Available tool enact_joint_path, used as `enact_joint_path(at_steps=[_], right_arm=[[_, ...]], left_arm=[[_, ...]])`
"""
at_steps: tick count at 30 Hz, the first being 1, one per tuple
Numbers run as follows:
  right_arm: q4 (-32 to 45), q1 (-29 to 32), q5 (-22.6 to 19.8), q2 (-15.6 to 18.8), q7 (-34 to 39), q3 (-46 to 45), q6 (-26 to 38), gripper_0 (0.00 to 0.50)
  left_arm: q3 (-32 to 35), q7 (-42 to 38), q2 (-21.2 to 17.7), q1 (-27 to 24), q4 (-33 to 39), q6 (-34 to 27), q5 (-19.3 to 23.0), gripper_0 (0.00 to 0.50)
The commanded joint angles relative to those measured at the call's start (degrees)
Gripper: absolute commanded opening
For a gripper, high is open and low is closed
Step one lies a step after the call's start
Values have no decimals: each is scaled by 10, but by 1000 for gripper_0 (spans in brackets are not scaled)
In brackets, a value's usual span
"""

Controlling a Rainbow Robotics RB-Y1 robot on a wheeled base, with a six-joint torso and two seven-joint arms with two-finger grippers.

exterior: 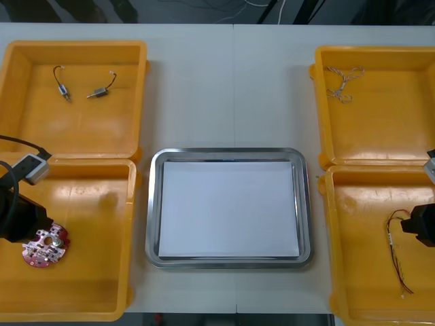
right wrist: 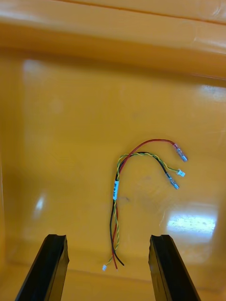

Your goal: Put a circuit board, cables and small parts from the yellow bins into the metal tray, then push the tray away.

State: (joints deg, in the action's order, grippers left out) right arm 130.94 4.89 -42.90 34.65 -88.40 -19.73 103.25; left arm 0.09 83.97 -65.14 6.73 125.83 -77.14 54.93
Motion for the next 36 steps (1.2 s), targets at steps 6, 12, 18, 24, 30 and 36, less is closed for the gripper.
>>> enact_joint_path(at_steps=[6, 12, 18, 24, 30, 36], right_arm=[[-30, -10, 18, 19, 17, 28, -41, 500], [-59, -10, 35, 19, 17, 47, -69, 500], [-91, -10, 43, 19, 17, 58, -85, 500], [-126, -9, 55, 19, 19, 82, -125, 500], [-148, -8, 70, 19, 26, 108, -151, 500], [-166, -4, 70, 19, 31, 116, -176, 500]], left_arm=[[16, 59, -25, -33, -63, 6, 30, 500], [3, 78, -26, -33, -89, 35, 41, 500], [-31, 81, -30, -33, -114, 93, 39, 500], [-55, 85, -31, -33, -121, 120, 22, 500], [-73, 87, -32, -33, -122, 131, 10, 500], [-90, 86, -35, -33, -122, 143, -2, 500]])
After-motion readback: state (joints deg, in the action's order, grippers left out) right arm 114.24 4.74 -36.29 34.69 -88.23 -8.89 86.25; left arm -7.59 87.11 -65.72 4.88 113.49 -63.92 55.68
